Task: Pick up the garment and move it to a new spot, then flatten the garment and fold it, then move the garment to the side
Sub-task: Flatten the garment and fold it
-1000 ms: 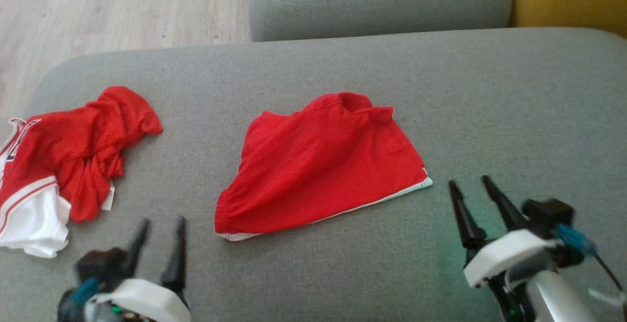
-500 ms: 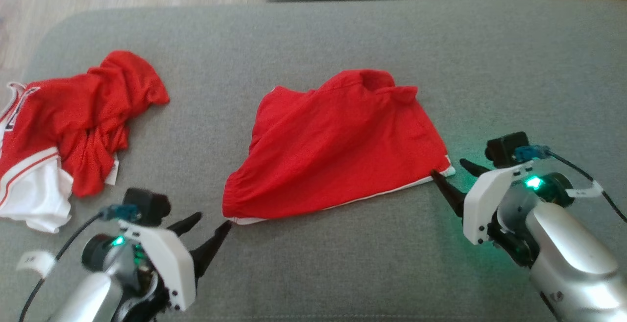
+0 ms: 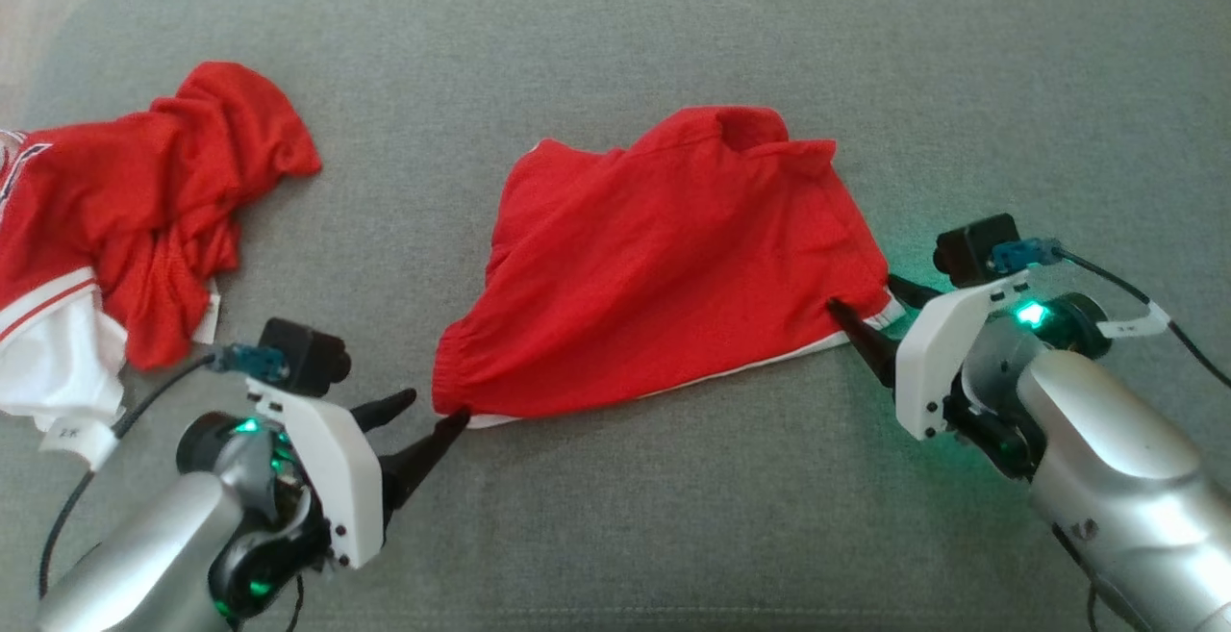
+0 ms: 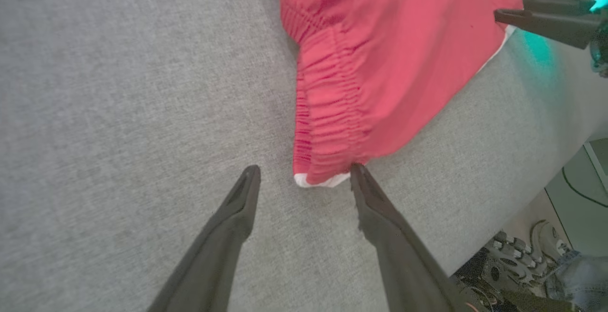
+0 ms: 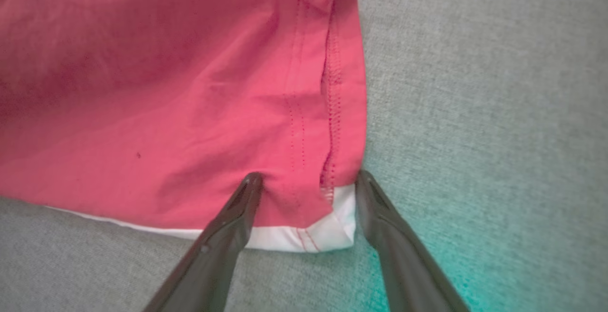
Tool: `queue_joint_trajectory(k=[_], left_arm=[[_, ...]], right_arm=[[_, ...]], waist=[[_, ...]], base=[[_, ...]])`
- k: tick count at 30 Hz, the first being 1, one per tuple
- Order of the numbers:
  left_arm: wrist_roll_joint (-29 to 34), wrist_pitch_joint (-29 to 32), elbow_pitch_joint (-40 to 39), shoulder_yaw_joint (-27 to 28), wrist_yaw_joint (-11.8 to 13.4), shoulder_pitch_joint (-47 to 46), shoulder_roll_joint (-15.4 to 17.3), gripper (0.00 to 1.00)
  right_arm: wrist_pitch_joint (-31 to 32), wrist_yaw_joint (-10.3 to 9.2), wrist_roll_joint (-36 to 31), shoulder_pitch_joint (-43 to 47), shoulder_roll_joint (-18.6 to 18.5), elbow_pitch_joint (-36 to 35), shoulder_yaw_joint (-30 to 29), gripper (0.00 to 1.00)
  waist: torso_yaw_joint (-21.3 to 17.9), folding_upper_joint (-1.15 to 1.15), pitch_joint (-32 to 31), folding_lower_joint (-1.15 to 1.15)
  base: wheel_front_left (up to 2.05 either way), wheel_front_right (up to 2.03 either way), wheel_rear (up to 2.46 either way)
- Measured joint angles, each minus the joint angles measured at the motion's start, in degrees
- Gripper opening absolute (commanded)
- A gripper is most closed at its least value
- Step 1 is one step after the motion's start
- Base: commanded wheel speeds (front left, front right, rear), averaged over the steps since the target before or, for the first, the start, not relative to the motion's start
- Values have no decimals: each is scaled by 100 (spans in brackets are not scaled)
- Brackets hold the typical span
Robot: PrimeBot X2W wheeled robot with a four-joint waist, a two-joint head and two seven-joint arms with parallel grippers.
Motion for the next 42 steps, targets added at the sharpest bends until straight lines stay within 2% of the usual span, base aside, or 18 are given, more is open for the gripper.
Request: queue_joint_trajectory(k=[7,12,13,14,15,16,17,25,31,37,39,40,42], left_arm=[[-470,-252,135,-725,0,-323,178,100],[-684,-461,352,-1070,0,-591,264,100],[-726,-504,378,-1146,0,-639,274,100],[-772,-517,405,-1222,0,-682,279,87],[-811,-570,431,-1277,0,-712,279,49],[-850,-615,459,-1360,-1,-750,283,20],[-889,-638,486,-1428,-1,-780,289,0],[-1202,-1085,493,-1797,-1,-919,479,0],[-1529,-1383,-23,-1812,-1,-1079,798,0],[-1571,-1106,-162,-1723,-1,-2245,936,0],[-1559,-960,4,-1647,-1,-2813,843,0],[-1559,-960,4,-1647,-1,-2813,843,0],[-1560,-803,260,-1523,0,-3390,664,0]], right_arm=[[-96,0,324,-270,2,143,365,95],[-200,0,523,-414,1,216,599,84],[-203,0,572,-436,0,226,639,76],[-204,0,616,-471,0,240,700,58],[-204,0,672,-494,0,246,757,38],[-215,0,723,-498,1,249,804,9],[-254,1,768,-496,7,256,873,0],[-657,0,1139,-453,-23,267,1214,0],[-1115,1,1773,-452,-310,-376,1057,0],[-817,0,2561,-803,-749,-1124,859,0],[-565,1,2869,-1218,-870,-1257,756,0],[-565,1,2869,-1218,-870,-1257,756,0],[-314,0,3208,-1747,-931,-1295,603,0]], waist=[[-62,0,111,0],[-87,0,164,0],[-90,0,170,0],[-93,0,173,0],[-94,0,173,0],[-92,0,169,0],[-90,0,162,0],[-78,0,-56,0],[-69,0,-195,0],[-69,0,57,0],[-75,0,235,0],[-75,0,235,0],[-86,0,448,0]], base=[[0,0,0],[0,0,0],[0,0,0],[0,0,0],[0,0,0],[0,0,0],[0,0,0],[0,0,0],[0,0,0],[0,0,0],[0,0,0],[0,0,0],[0,0,0]])
